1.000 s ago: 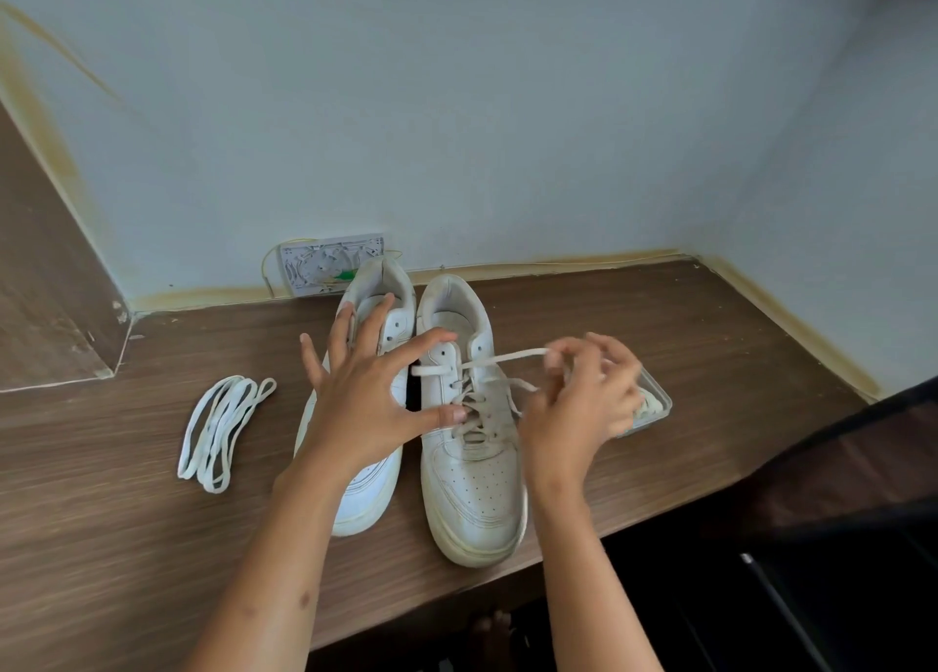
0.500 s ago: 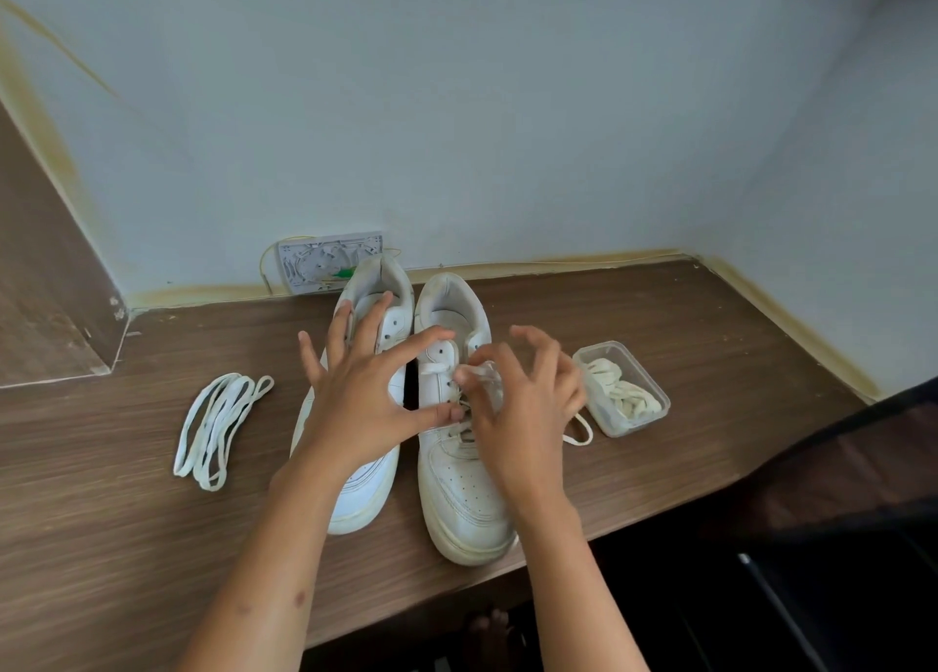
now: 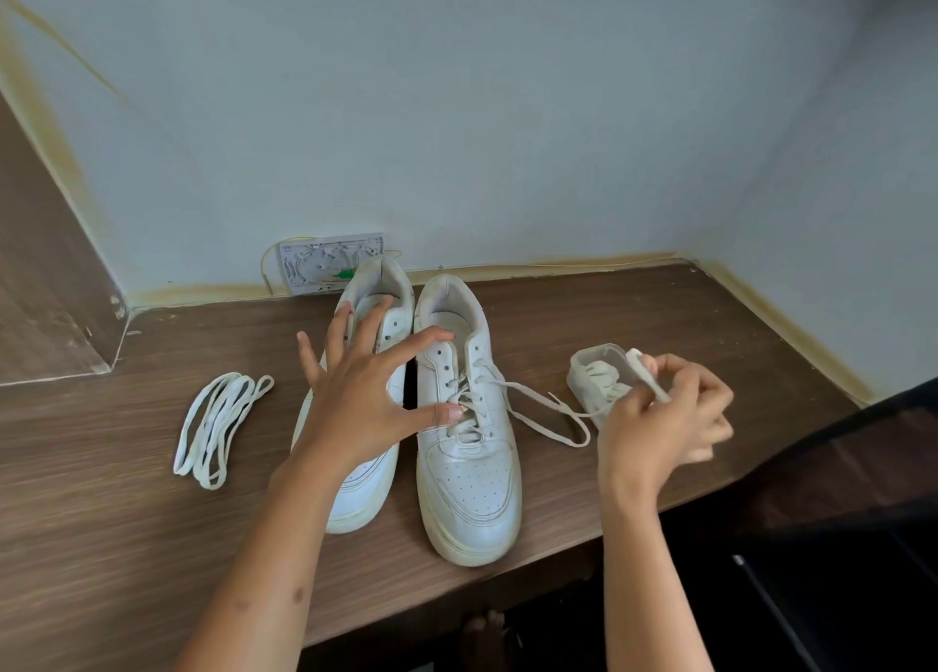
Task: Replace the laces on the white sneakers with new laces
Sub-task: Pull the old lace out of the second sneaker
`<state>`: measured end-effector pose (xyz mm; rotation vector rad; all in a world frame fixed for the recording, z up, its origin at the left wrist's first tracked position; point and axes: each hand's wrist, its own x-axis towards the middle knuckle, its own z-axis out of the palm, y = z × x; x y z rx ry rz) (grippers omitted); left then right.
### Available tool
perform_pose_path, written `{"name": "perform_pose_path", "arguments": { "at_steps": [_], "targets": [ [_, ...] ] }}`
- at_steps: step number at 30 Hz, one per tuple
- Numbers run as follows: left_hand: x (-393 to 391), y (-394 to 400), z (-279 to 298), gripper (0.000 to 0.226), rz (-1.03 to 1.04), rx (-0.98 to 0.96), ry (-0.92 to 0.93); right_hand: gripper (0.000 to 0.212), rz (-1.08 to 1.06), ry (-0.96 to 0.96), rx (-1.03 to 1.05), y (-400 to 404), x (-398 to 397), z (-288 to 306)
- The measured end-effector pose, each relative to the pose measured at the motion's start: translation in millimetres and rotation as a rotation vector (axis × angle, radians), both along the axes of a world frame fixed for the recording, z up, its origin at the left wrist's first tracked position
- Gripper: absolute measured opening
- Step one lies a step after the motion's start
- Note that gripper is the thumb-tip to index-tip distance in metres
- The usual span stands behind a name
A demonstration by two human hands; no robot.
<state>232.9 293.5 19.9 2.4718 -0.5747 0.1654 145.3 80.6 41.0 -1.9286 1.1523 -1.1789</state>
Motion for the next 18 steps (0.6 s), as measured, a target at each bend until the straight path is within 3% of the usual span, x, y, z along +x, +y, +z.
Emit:
{"name": "perform_pose_path", "arguments": {
  "at_steps": [3, 8, 13, 16, 18],
  "targets": [
    [-0.1, -1.1, -0.4, 0.083, 0.000, -0.004, -0.003, 0.015, 0.036, 0.019, -0.003, 2.4, -3.0, -3.2],
    [-0.9, -1.5, 1.3, 0.085, 0.000, -0.010, 0.003, 0.007, 0.200, 0.052, -0.094, 7.3, -8.0, -1.3],
    [-3.0, -1.4, 3.7, 0.081, -0.016, -0.018, 0.011, 0.028, 0.240, 0.144, 0.038, 11.8, -22.4, 1.2],
    [-6.4, -6.5, 9.4, 0.064, 0.006, -0.083, -0.036, 0.034, 0.313, 0.120, 0.098, 32.3, -27.6, 2.0],
    [-8.4, -13.1, 13.5, 0.047, 0.039, -0.176, -0.106, 0.053, 0.427, 0.160, 0.106, 51.2, -27.9, -2.4]
  ]
}}
